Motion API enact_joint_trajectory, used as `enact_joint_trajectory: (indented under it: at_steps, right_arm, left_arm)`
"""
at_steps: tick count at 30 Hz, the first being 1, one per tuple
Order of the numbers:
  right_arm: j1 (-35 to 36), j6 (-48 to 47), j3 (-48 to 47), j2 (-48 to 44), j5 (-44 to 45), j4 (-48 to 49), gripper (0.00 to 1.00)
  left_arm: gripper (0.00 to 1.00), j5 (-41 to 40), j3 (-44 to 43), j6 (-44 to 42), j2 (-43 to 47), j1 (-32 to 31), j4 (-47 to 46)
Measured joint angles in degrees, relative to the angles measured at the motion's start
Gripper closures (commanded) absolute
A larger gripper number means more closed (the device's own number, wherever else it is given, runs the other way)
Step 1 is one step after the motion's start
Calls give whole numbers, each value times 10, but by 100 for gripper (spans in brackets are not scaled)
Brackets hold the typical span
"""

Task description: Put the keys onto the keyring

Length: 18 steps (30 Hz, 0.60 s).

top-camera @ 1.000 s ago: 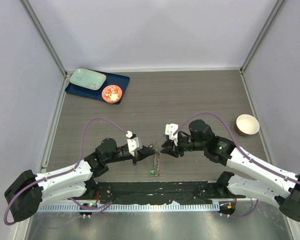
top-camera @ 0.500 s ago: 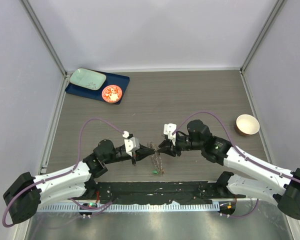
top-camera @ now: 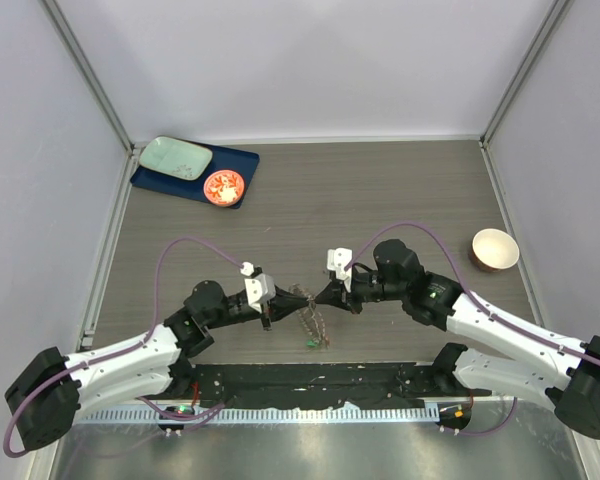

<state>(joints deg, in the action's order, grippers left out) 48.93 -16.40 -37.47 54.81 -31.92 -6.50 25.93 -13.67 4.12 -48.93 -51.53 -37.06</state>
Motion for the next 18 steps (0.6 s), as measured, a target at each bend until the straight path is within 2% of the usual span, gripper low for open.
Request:
enact_joint_trajectory:
  at_steps: [18]
  right_arm:
    - [0, -31, -27, 21, -1, -82, 99]
  left_arm:
    - [100, 32, -40, -2, -58, 1, 52]
